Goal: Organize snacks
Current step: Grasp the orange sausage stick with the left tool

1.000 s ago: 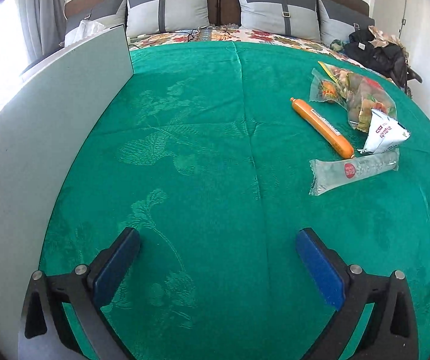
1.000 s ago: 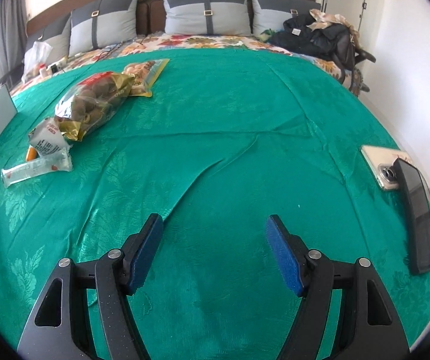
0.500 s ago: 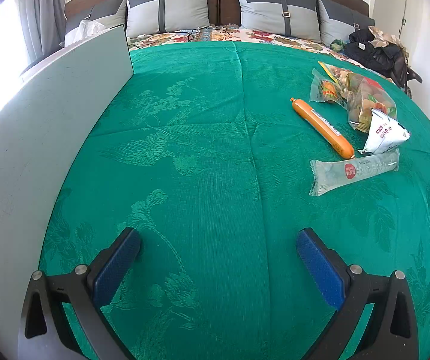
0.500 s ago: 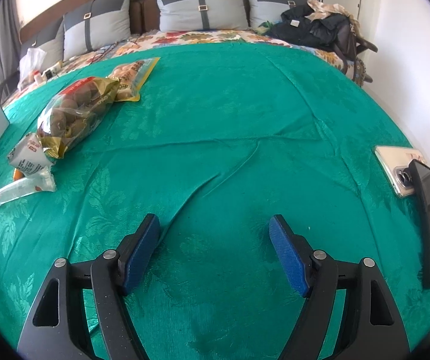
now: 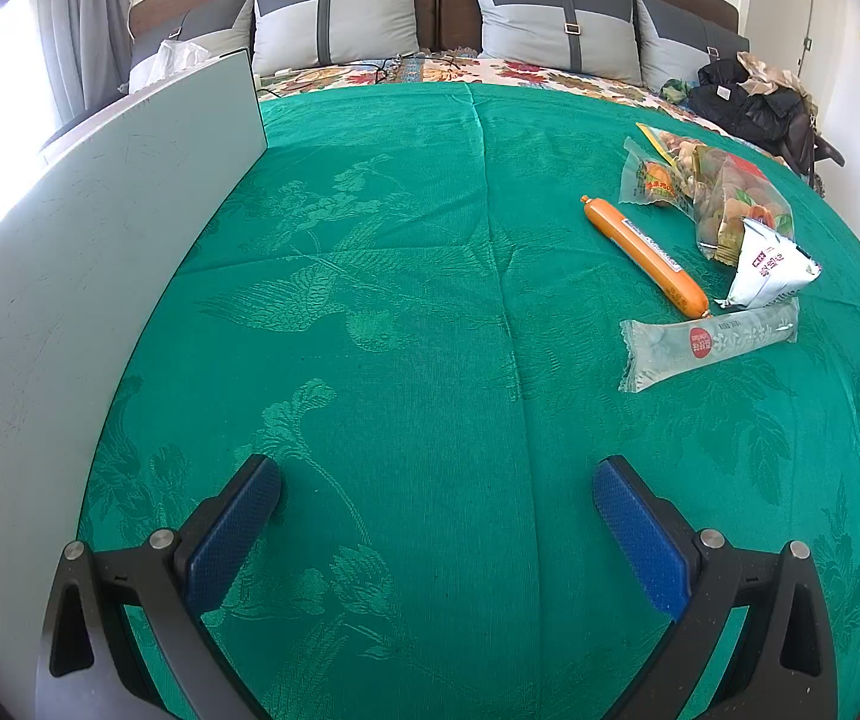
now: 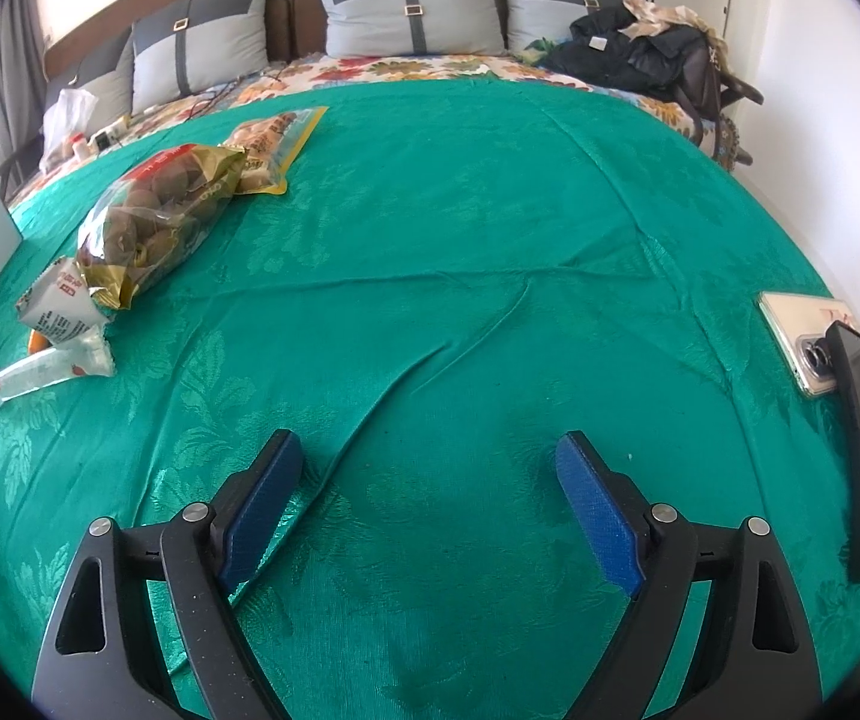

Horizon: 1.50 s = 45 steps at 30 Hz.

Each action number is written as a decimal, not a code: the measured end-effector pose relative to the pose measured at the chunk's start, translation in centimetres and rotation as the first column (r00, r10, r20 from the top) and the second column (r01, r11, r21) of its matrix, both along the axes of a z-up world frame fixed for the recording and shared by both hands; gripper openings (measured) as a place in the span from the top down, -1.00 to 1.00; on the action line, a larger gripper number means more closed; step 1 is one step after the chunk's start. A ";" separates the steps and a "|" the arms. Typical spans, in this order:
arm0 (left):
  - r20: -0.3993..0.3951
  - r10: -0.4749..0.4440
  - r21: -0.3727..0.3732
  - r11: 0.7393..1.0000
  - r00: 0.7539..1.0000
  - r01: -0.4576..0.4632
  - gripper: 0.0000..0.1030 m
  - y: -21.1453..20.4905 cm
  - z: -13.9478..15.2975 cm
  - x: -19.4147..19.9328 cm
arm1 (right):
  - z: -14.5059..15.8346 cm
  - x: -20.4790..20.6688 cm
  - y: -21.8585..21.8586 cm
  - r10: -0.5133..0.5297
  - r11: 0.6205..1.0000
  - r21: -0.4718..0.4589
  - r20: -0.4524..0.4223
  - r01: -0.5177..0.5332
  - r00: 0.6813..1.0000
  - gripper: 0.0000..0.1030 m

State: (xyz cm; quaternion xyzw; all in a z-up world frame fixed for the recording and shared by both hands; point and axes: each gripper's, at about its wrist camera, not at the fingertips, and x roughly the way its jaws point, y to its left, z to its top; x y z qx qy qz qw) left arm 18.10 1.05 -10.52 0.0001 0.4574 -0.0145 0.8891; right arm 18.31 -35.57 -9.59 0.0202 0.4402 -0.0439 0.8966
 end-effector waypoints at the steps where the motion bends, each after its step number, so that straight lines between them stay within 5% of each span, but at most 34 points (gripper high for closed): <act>1: 0.000 0.000 0.000 1.000 1.000 0.000 -1.00 0.0 0.0 0.0 | 0.0 0.0 0.0 0.000 1.000 0.000 0.000 0.000 1.000 -0.73; 16: -0.035 -0.021 -0.008 1.000 0.999 0.021 -0.99 0.0 0.1 0.4 | 0.0 0.0 0.0 0.001 1.000 0.001 0.000 -0.001 1.000 -0.74; 21: -0.058 -0.035 -0.204 0.979 0.998 0.022 -0.98 0.1 3.8 4.1 | -0.1 0.0 0.0 0.002 1.000 -0.001 -0.003 -0.002 1.000 -0.76; 24: -0.051 -0.072 -0.200 0.978 0.996 0.061 -0.98 -2.5 5.8 7.6 | -0.2 0.1 0.1 0.008 1.000 0.003 -0.005 -0.008 1.000 -0.81; 30: -0.158 -0.137 -0.070 0.989 0.978 0.128 -0.48 -9.0 3.6 12.5 | -0.3 0.1 0.2 0.008 1.000 0.003 -0.005 -0.008 1.000 -0.81; 31: -0.179 -0.137 -0.052 0.990 0.974 0.129 -0.27 -9.6 2.8 12.8 | -0.3 0.1 0.2 0.008 1.000 0.003 -0.005 -0.008 1.000 -0.81; 32: -0.198 -0.136 -0.036 0.991 0.971 0.132 0.15 -10.0 2.2 13.0 | -0.3 0.1 0.2 0.008 1.000 0.003 -0.005 -0.008 1.000 -0.81; 33: -0.181 -0.136 -0.016 0.991 0.974 0.135 0.25 -10.2 2.0 12.8 | -0.2 0.1 0.2 0.008 1.000 0.003 -0.005 -0.008 1.000 -0.81; 34: -0.161 -0.142 -0.009 0.990 0.977 0.142 0.64 -10.2 2.1 12.5 | -0.2 0.1 0.2 0.008 1.000 0.003 -0.005 -0.008 1.000 -0.81; 42: -0.168 -0.149 -0.102 0.986 0.974 0.133 0.71 -6.4 2.0 6.8 | -0.2 0.1 0.2 0.008 1.000 0.003 -0.006 -0.008 1.000 -0.81; 45: -0.170 -0.245 -0.174 0.961 0.955 0.216 0.71 -7.7 2.0 3.0 | -0.2 0.1 0.2 0.008 1.000 0.002 -0.006 -0.008 1.000 -0.81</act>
